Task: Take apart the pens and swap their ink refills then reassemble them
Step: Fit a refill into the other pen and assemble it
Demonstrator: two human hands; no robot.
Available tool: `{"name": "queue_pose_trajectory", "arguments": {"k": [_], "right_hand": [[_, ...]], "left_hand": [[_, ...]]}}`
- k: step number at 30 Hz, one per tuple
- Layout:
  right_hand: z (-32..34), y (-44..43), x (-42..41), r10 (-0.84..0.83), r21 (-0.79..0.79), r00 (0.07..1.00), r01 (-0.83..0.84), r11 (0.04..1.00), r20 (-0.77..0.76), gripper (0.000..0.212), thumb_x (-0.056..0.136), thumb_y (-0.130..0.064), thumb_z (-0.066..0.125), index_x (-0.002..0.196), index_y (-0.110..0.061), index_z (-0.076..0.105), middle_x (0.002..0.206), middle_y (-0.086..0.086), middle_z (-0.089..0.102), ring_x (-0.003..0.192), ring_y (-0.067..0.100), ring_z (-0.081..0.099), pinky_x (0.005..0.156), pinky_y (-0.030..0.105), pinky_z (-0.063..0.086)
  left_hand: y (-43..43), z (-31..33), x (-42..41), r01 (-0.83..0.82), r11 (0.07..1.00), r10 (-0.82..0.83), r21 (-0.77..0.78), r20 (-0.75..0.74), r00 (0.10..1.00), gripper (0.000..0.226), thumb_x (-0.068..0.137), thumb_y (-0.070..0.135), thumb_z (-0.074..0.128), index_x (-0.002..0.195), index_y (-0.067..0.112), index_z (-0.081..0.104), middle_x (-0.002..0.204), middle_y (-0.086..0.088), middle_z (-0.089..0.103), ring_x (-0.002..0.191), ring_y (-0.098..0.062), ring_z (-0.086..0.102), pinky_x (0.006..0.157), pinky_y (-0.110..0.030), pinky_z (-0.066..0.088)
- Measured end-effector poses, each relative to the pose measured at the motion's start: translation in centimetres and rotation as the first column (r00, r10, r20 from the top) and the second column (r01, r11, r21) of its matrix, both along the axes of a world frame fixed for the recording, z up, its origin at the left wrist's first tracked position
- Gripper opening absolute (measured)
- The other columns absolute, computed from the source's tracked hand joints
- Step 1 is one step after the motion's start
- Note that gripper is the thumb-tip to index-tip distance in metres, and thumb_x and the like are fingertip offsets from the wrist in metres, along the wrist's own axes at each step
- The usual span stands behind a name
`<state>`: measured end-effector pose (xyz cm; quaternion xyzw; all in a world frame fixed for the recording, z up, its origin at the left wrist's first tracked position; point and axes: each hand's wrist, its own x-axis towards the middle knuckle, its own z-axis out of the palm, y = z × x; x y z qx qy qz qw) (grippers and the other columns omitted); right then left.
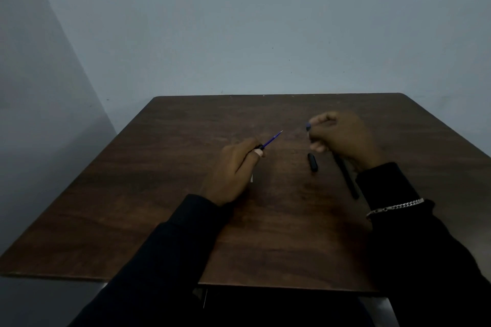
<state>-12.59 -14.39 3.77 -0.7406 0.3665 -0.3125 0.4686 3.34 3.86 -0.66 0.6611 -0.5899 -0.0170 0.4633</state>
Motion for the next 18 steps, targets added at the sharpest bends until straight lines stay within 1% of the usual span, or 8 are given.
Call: {"name": "queue_pose_trajectory", "arguments": {"k": [2, 3, 5, 7, 9, 12, 18], "right_hand": [[0.5, 0.4, 0.2, 0.114, 0.145, 0.969, -0.148, 0.978, 0.219, 0.025, 0.092, -0.001, 0.068, 0.117, -0.003, 0.069, 0.082, 0.013, 0.075, 0.058, 0.016, 0.074, 0.052, 0.021, 0.057], [0.7, 0.7, 0.2, 0.167, 0.179, 0.937, -0.229, 0.957, 0.306, 0.026, 0.094, 0.0, 0.066, 0.12, -0.004, 0.068, 0.084, 0.015, 0.076, 0.062, 0.019, 0.076, 0.054, 0.021, 0.059], [0.9, 1.2, 0.2, 0.244, 0.179, 0.886, -0.335, 0.925, 0.395, 0.025, 0.096, -0.001, 0.066, 0.121, -0.007, 0.068, 0.088, 0.017, 0.077, 0.073, 0.026, 0.079, 0.059, 0.022, 0.061], [1.0, 1.7, 0.2, 0.292, 0.147, 0.861, -0.381, 0.913, 0.417, 0.025, 0.096, -0.003, 0.067, 0.121, -0.009, 0.067, 0.094, 0.017, 0.079, 0.082, 0.032, 0.08, 0.06, 0.025, 0.062], [1.0, 2.1, 0.4, 0.315, 0.119, 0.845, -0.4, 0.909, 0.433, 0.023, 0.096, -0.005, 0.068, 0.118, -0.011, 0.067, 0.098, 0.018, 0.079, 0.087, 0.034, 0.08, 0.06, 0.026, 0.062], [0.8, 2.4, 0.7, 0.326, 0.095, 0.828, -0.41, 0.907, 0.455, 0.019, 0.095, -0.006, 0.07, 0.113, -0.013, 0.067, 0.101, 0.018, 0.079, 0.09, 0.034, 0.079, 0.06, 0.026, 0.061], [0.3, 2.5, 1.0, 0.348, 0.064, 0.812, -0.424, 0.903, 0.469, 0.019, 0.093, -0.007, 0.072, 0.11, -0.013, 0.067, 0.1, 0.018, 0.079, 0.091, 0.036, 0.079, 0.063, 0.027, 0.062]], "left_hand": [[0.0, -0.1, 0.1, 0.001, 1.0, -0.001, -0.003, 0.006, 1.0, 0.027, 0.105, 0.014, 0.045, 0.088, 0.007, 0.064, 0.067, -0.003, 0.058, 0.062, -0.015, 0.056, 0.058, -0.014, 0.034], [0.0, -0.1, 0.2, -0.001, 1.0, 0.001, -0.001, 0.01, 1.0, 0.027, 0.105, 0.015, 0.045, 0.089, 0.007, 0.064, 0.067, -0.005, 0.059, 0.062, -0.015, 0.056, 0.058, -0.015, 0.035], [-0.1, -0.2, 0.2, -0.002, 1.0, 0.002, -0.001, 0.017, 1.0, 0.026, 0.105, 0.015, 0.045, 0.09, 0.007, 0.065, 0.07, -0.006, 0.06, 0.063, -0.015, 0.057, 0.058, -0.016, 0.035], [-0.1, -0.2, 0.2, 0.001, 1.0, -0.001, 0.001, 0.012, 1.0, 0.027, 0.106, 0.016, 0.045, 0.092, 0.008, 0.066, 0.073, -0.006, 0.062, 0.067, -0.016, 0.058, 0.06, -0.015, 0.036], [-0.2, -0.2, 0.2, 0.002, 1.0, -0.002, 0.015, -0.004, 1.0, 0.029, 0.106, 0.019, 0.043, 0.093, 0.009, 0.067, 0.075, -0.004, 0.063, 0.069, -0.015, 0.058, 0.061, -0.013, 0.037], [-0.2, -0.1, 0.1, -0.002, 0.999, 0.002, 0.032, -0.013, 1.0, 0.031, 0.105, 0.023, 0.042, 0.094, 0.01, 0.068, 0.077, 0.0, 0.063, 0.073, -0.014, 0.058, 0.063, -0.013, 0.039], [-0.2, -0.3, 0.2, -0.004, 1.0, 0.005, 0.024, -0.019, 1.0, 0.032, 0.105, 0.023, 0.042, 0.097, 0.008, 0.069, 0.08, -0.005, 0.066, 0.074, -0.016, 0.059, 0.064, -0.019, 0.041]]}}
